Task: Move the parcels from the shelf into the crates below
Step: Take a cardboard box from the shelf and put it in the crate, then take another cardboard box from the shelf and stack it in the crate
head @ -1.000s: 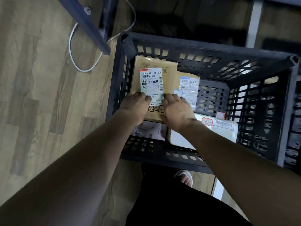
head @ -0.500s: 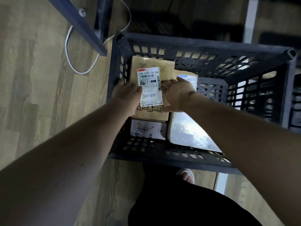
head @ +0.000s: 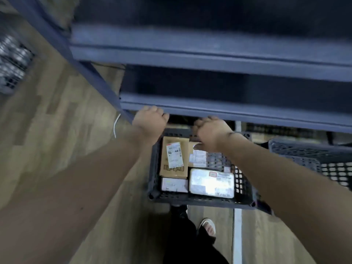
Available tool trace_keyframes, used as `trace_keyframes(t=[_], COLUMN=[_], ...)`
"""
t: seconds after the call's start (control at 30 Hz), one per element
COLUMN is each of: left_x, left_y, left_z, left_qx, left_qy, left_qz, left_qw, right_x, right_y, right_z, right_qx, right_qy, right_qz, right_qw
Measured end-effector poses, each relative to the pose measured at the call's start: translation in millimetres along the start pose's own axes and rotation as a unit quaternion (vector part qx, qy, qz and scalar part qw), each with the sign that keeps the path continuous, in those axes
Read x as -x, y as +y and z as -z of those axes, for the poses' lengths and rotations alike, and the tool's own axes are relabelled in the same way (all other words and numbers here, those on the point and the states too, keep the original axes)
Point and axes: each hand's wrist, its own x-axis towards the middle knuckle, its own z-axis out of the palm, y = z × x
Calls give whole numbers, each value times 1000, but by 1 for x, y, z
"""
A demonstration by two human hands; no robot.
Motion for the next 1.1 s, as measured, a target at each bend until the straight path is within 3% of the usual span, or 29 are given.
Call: trace_keyframes(t=[0.17, 0.4, 0.67, 0.83, 1.1], left_x=[58, 123, 174, 167, 146], left_y=[-42, -49, -51, -56, -69], left_z=[108, 186, 195, 224, 302], left_qx=[-19, 102, 351, 356, 352], left_qy=[45, 147, 274, 318, 390], left_qz=[6, 33, 99, 64, 18], left_qw=[999, 983, 890, 877, 851], right_x=[68, 140, 191, 205, 232], right_y=[14, 2, -26, -21, 45], right_z=[106, 190, 205, 217, 261], right_qx=[-49, -91, -212, -220, -211], right_qy=[79, 175, 306, 335, 403], right_qz=[-44, -103, -159, -182, -228], right_qw=[995, 975, 915, 898, 861])
